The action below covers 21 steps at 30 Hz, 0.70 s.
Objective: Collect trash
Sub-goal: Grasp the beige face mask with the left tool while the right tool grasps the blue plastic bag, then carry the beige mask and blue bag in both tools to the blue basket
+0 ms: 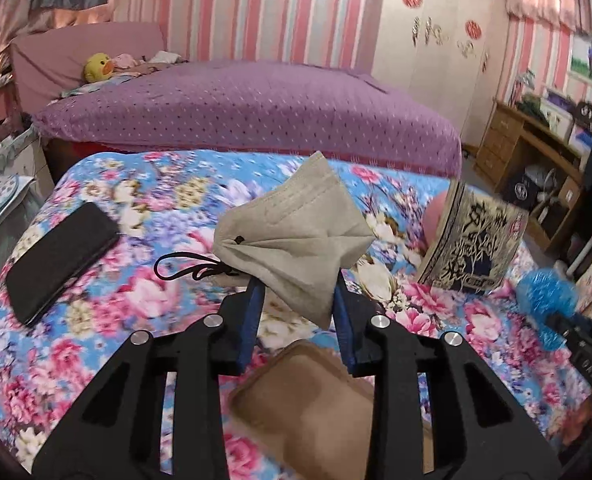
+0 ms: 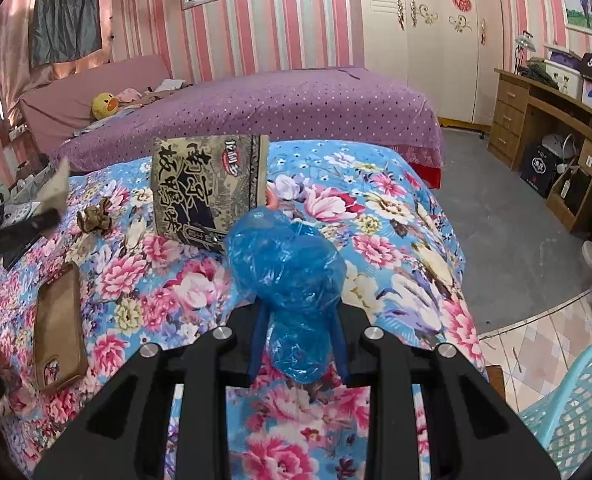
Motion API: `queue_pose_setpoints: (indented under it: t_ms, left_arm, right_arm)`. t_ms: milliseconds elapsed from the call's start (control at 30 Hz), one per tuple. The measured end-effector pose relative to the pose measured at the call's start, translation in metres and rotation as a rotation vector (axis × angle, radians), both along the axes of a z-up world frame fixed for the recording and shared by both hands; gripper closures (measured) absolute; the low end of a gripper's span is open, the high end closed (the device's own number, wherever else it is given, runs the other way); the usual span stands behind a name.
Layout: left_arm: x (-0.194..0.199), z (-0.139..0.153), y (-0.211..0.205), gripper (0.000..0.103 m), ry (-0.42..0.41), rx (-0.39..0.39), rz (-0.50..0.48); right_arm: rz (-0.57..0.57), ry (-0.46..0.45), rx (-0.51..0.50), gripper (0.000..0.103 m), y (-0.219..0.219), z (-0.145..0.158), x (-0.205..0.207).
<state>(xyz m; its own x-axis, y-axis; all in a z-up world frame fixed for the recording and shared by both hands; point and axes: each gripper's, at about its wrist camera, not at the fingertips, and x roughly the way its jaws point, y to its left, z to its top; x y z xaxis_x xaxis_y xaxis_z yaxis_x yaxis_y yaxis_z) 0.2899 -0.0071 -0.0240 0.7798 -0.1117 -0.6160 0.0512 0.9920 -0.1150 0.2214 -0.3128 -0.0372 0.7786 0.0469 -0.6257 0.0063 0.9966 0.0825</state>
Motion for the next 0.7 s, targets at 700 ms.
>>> queue_pose_setpoints:
  t_ms: [700]
  left_arm:
    - [-0.072, -0.009, -0.021, 0.071, 0.018, 0.046, -0.008]
  right_arm:
    - [0.016, -0.067, -0.017, 0.075, 0.001, 0.016, -0.053]
